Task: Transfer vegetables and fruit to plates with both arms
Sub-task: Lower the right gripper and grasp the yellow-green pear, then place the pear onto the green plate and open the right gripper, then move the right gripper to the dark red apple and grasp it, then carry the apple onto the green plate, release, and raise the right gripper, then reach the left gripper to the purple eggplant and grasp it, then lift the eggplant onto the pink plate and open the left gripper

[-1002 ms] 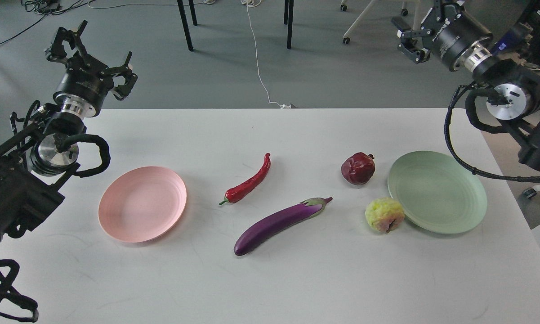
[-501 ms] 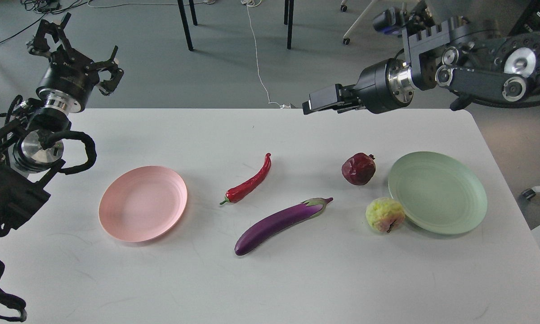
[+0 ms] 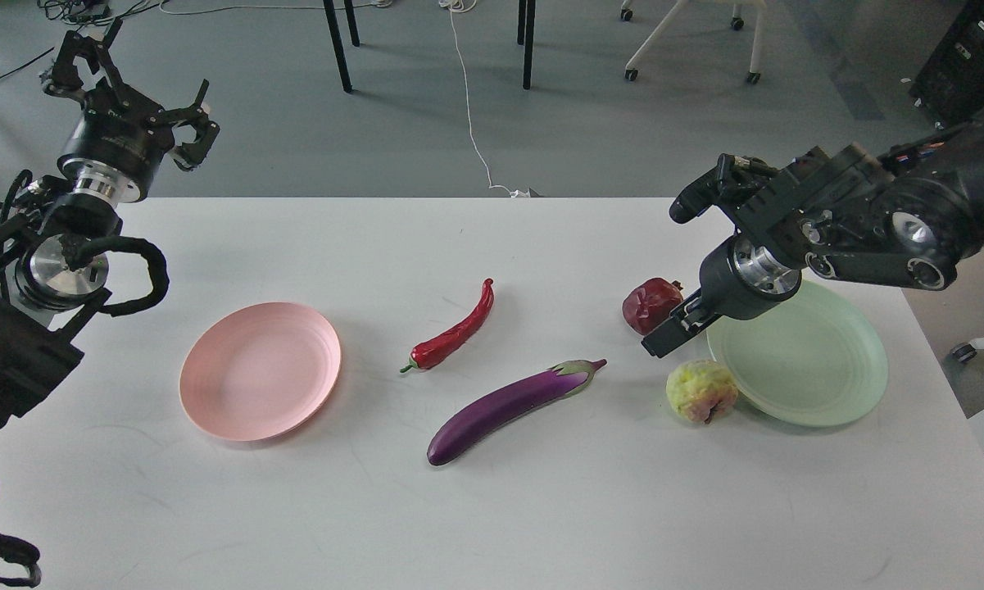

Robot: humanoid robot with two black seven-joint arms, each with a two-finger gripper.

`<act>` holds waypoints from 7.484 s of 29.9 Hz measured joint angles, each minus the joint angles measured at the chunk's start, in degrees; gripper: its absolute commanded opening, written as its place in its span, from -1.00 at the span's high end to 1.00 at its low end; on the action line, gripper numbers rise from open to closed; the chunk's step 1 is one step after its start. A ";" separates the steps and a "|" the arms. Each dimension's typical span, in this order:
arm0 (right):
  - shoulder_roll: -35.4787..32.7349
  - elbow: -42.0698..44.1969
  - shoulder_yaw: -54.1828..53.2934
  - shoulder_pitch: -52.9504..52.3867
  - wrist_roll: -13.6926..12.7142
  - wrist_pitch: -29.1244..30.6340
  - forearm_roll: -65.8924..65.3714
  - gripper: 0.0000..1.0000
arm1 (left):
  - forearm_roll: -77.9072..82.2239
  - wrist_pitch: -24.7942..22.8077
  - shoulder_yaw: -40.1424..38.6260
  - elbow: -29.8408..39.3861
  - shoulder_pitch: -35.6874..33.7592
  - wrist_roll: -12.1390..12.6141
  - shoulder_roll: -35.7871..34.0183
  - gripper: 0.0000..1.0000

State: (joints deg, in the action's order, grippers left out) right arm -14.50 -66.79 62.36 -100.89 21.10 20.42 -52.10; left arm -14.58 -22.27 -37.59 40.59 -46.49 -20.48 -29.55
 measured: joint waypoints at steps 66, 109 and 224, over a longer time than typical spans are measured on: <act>-7.46 9.21 -6.22 5.78 -0.90 -3.47 -7.80 -0.96 | -0.02 0.65 0.68 1.61 0.26 0.20 -4.35 -0.96; -9.44 15.18 -7.48 9.43 -0.72 -3.34 -8.54 -0.11 | 0.09 0.77 0.86 1.62 0.35 0.26 -5.63 -0.96; -15.41 29.45 -105.42 60.62 -0.18 6.97 46.65 -0.99 | 121.01 17.13 20.40 36.40 13.44 0.70 -26.74 0.62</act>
State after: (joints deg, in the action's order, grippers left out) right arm -29.90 -37.35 -43.06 -40.27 20.92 27.39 -5.45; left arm 106.43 -5.14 -17.19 76.99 -33.05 -19.78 -56.29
